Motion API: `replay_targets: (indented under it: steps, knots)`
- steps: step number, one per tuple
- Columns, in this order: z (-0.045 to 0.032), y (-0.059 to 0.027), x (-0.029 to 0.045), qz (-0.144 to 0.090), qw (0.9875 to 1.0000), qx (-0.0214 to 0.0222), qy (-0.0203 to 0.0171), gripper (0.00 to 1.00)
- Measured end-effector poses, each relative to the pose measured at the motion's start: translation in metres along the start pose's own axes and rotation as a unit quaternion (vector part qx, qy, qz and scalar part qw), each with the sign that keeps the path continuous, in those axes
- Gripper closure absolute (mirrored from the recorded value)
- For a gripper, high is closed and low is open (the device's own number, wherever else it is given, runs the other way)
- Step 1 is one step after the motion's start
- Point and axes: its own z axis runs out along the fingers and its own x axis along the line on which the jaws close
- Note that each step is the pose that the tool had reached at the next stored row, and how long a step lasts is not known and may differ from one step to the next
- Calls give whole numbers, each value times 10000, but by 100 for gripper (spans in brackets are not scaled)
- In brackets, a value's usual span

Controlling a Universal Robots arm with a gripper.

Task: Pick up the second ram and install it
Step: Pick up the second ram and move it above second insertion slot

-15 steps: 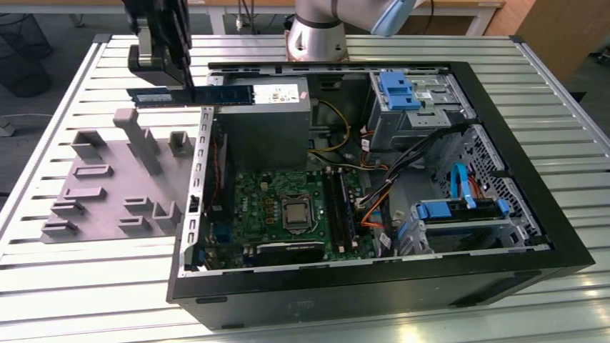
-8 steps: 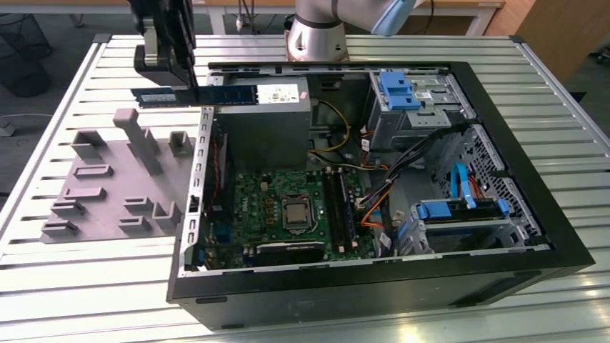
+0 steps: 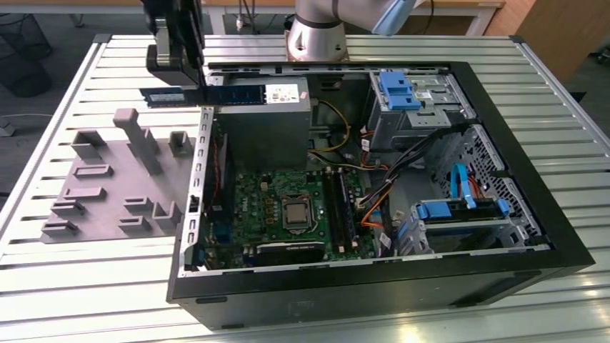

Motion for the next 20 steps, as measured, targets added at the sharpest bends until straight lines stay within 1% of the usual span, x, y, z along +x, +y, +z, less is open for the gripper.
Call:
replay_targets:
  steps: [6, 10, 13, 20]
  knots:
    - [0, -78, -1, 8, 10000, 0, 0, 86]
    - [1, -195, -1, 9, 10000, 0, 0, 86]
    - [2, -264, -2, 10, 10000, 0, 0, 86]
    - [3, -380, -2, 10, 10000, 0, 0, 86]
